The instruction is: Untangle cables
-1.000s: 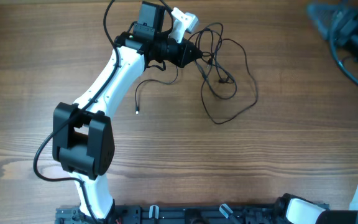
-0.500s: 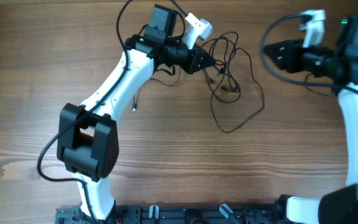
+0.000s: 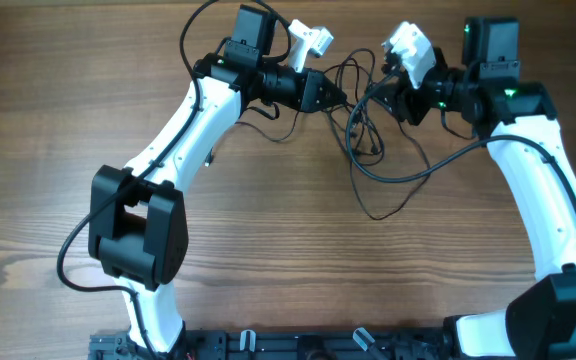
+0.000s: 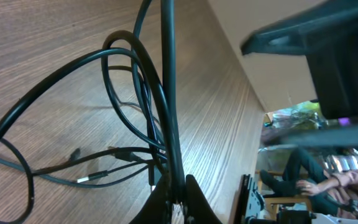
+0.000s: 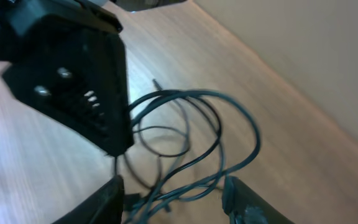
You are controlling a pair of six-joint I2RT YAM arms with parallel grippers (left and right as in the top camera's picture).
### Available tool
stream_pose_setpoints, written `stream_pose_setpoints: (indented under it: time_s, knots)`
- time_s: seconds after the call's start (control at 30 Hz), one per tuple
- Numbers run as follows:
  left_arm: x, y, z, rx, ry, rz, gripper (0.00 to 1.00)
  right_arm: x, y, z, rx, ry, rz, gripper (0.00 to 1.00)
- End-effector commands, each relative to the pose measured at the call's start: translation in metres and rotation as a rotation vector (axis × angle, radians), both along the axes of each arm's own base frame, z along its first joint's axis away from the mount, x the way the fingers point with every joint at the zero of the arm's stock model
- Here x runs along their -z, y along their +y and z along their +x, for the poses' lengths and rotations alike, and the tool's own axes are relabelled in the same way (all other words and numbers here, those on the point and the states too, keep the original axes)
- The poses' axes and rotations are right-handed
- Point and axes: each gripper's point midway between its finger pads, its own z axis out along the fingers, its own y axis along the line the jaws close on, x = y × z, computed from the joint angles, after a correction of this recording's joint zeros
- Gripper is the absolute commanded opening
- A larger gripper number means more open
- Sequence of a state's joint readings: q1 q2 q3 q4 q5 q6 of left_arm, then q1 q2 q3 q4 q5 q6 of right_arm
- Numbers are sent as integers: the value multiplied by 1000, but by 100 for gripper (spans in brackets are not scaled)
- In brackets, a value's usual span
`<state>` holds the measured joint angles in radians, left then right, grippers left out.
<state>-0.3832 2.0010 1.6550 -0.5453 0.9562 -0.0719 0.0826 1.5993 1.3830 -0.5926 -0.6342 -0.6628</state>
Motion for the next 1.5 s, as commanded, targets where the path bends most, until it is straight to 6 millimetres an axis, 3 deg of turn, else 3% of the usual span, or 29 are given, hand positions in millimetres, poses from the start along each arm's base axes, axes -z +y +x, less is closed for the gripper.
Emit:
stream_pose_setpoints:
  time_s: [0.0, 0.07, 0.17, 0.43, 0.6, 0.8, 0.87, 0.93, 0.97, 1.2, 1.47]
  knots:
    - [-18, 0, -6, 12, 7, -43, 5, 12, 4, 11, -49, -40, -40, 37]
    - [-18, 0, -6, 6, 19, -44, 4, 17, 8, 13, -69, -34, -30, 26]
    - [-18, 0, -6, 6, 19, -44, 4, 30, 13, 13, -106, -10, -11, 20]
    - [-18, 0, -6, 6, 19, -44, 4, 52, 16, 25, -114, 12, 2, 29]
    - [-21, -1, -8, 20, 25, -59, 4, 59, 32, 26, -176, 16, 62, 28]
    - [-23, -2, -11, 36, 31, -75, 4, 72, 35, 34, -180, 15, 62, 29]
    - [-23, -2, -11, 35, 30, -75, 4, 76, 35, 35, -179, 23, 62, 21]
    - [-22, -2, -10, 27, 27, -66, 4, 75, 35, 34, -176, 28, 68, 7]
    - [-20, -1, -8, 18, 23, -57, 4, 73, 36, 36, -160, 38, 84, 5]
    - [-12, 3, 2, -35, 1, -1, 6, 68, 35, 33, -136, 73, 110, 4]
    - [-3, 9, 12, -124, 36, 57, 6, 26, 34, 13, -172, 6, 115, 4]
